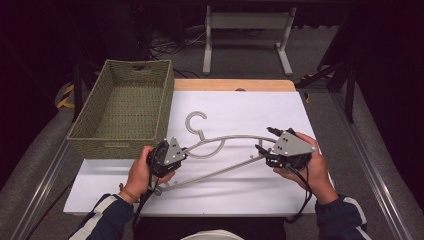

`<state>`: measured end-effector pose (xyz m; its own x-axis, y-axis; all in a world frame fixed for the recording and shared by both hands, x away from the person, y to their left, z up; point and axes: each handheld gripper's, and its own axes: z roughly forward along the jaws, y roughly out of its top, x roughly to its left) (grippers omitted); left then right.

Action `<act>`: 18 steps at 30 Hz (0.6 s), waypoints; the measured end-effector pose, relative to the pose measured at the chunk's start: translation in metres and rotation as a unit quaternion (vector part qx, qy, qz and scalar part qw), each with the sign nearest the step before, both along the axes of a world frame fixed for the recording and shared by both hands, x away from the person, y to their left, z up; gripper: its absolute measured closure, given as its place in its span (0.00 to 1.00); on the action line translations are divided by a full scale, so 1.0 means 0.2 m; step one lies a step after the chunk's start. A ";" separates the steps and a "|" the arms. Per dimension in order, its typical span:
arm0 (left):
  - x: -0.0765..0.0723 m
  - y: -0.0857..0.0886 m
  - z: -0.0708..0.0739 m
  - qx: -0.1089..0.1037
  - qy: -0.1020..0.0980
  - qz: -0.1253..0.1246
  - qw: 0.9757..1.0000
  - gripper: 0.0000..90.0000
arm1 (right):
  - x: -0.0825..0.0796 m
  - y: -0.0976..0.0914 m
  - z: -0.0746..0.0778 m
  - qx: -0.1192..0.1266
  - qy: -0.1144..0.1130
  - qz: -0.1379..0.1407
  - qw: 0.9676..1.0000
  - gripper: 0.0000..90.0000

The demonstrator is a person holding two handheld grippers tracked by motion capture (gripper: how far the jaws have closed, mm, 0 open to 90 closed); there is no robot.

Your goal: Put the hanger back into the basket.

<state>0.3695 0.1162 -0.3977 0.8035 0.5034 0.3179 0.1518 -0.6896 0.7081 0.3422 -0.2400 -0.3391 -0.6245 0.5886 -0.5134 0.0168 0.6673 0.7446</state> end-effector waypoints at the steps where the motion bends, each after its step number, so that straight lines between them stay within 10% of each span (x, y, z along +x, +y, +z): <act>1: 0.00 0.01 0.00 -0.007 0.002 0.002 1.000 0.90 | 0.00 -0.02 0.00 0.015 -0.006 -0.008 1.000 0.37; 7: 0.00 0.03 0.03 -0.020 -0.001 0.008 1.000 0.90 | -0.03 -0.16 -0.03 0.091 -0.023 -0.061 0.994 0.27; 13: 0.01 0.06 0.06 -0.041 -0.012 0.014 0.999 0.90 | -0.08 -0.36 -0.14 0.169 -0.026 -0.114 0.979 0.23; 18: 0.02 0.07 0.08 -0.060 -0.012 0.024 0.998 0.90 | -0.08 -0.38 -0.26 0.173 -0.013 -0.134 0.976 0.19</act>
